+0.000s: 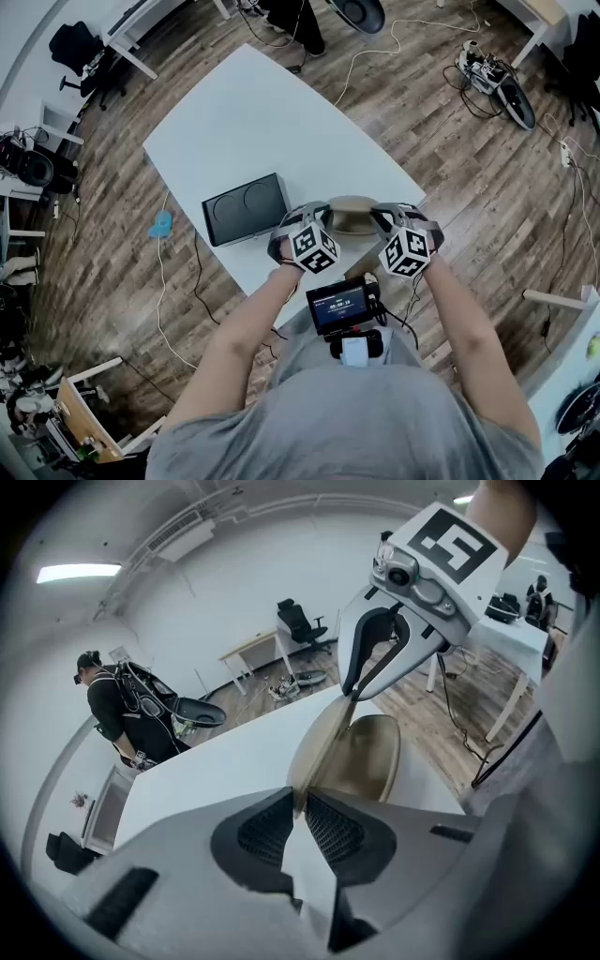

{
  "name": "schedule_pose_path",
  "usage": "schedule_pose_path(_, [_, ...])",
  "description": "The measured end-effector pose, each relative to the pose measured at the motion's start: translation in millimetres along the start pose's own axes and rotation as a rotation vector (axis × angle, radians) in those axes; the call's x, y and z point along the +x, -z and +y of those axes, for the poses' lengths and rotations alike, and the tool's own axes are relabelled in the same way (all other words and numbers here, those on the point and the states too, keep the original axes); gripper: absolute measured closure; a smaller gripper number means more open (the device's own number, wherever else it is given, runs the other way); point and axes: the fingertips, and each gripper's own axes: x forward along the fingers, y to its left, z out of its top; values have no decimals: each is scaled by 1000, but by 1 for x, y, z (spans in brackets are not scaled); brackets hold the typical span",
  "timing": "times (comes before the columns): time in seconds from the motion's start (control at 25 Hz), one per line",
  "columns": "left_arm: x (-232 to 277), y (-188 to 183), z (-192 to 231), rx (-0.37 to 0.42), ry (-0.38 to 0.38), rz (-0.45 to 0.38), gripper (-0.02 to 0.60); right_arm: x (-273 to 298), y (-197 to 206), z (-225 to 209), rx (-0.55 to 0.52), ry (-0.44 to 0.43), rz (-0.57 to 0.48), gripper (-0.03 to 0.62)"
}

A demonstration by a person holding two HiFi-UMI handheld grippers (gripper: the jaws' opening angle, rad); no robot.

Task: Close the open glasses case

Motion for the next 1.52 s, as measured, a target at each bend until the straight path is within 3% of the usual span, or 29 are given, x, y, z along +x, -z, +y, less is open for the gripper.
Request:
schedule_pose_path(0.12, [-9, 6, -19, -12, 10, -59, 538, -8, 2, 17, 5, 9, -24, 548])
schedule_pose_path(0.24, [-12, 11, -33, -3, 12, -62, 538, -11, 5, 31, 6, 3, -20, 548])
schedule_pose_path(0.56, [-11, 19, -48, 122, 0, -6, 532, -4, 16, 52, -30, -31, 17, 548])
schedule_pose_path(0.84, [-9, 25, -67, 203, 70, 64, 534, 6, 29, 65, -42, -72, 85, 548])
schedule_pose_path(1.52, [-2, 31, -69, 182, 88, 119, 534, 16, 35, 69, -42, -84, 134, 548])
